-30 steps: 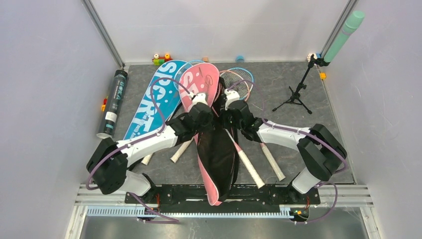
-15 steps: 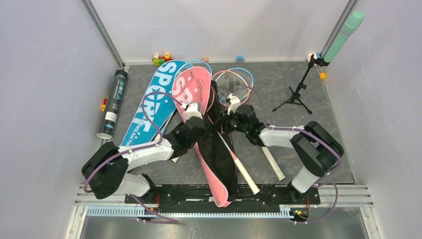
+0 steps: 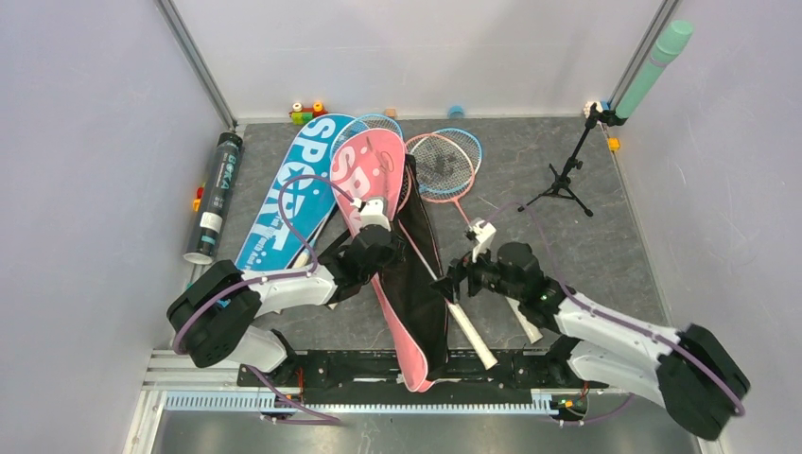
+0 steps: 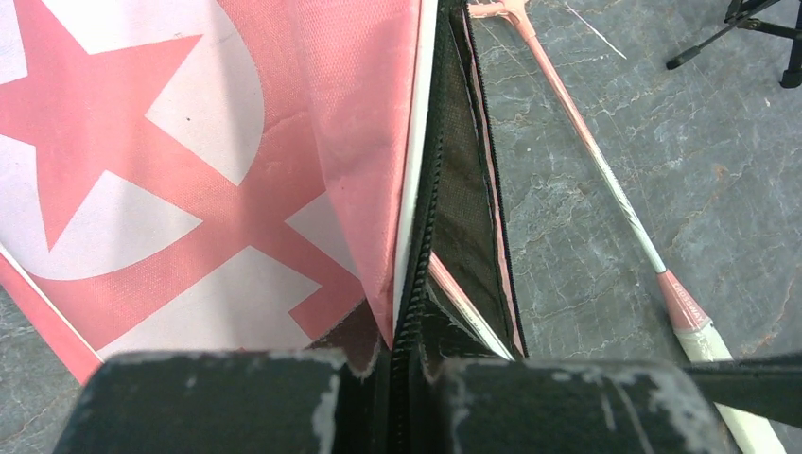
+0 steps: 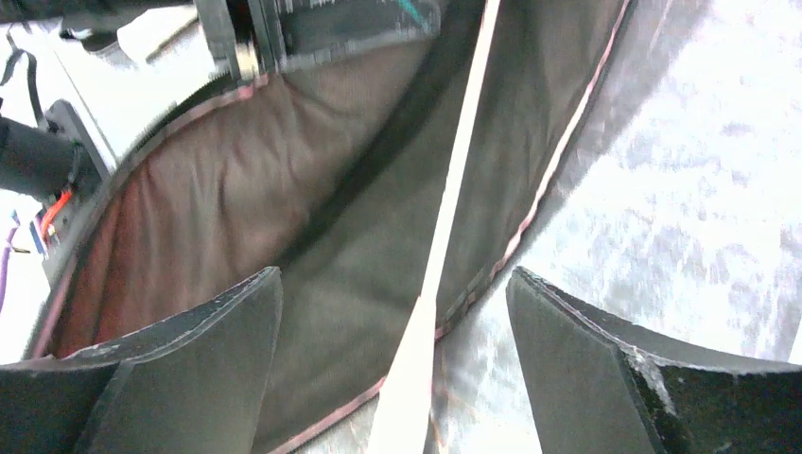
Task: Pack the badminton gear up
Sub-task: Place the racket in the racket bag.
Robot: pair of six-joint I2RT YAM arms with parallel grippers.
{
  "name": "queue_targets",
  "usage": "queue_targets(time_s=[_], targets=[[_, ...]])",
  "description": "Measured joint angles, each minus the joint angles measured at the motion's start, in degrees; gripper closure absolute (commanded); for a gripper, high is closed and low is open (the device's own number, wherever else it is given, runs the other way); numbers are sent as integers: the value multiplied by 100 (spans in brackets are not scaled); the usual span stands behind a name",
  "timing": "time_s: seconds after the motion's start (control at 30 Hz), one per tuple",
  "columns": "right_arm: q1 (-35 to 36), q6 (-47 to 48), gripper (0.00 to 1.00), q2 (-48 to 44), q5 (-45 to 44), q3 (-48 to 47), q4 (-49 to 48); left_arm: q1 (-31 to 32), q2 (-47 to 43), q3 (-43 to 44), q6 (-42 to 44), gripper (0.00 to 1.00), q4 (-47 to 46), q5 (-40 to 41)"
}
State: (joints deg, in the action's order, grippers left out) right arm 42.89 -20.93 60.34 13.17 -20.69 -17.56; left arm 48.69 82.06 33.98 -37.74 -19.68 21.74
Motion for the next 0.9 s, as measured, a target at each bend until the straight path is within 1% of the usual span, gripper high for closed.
queue_targets(time_s=[0.17,0.27,0.3,0.33,0.4,0.47,0.5,0.6,0.7,0.77,0.9], targets=[[0,48,17,-1220,118,826,916,-4,0,0,181,98,-46,-181],[0,46,24,-1453,345,1320,1325,-4,0,2,232,98,-63,-310],[-2,70,29,-1453,428,1379,1246,-4,0,2,256,98,-66,-350],[-7,74,36,-1440,538,1379,1252,-4,0,2,280,98,-66,-378],[-7,76,58,-1296,793,1384,1226,-4,9,7,313,98,-66,-393],[-9,-15,76,-1134,1021,1401,1147,-4,35,28,339,98,-61,-396],[-13,-146,83,-1058,1119,1421,1102,-4,61,55,374,98,-52,-400],[-61,-612,91,-968,1211,1427,1032,-7,173,190,505,98,33,-358],[-66,-815,99,-962,1185,1381,1040,-7,286,393,671,98,168,-330],[-63,-903,100,-953,1043,1207,1200,-7,323,562,800,98,221,-304],[-48,-1045,100,-953,490,590,1495,-9,332,903,1115,98,181,-114]])
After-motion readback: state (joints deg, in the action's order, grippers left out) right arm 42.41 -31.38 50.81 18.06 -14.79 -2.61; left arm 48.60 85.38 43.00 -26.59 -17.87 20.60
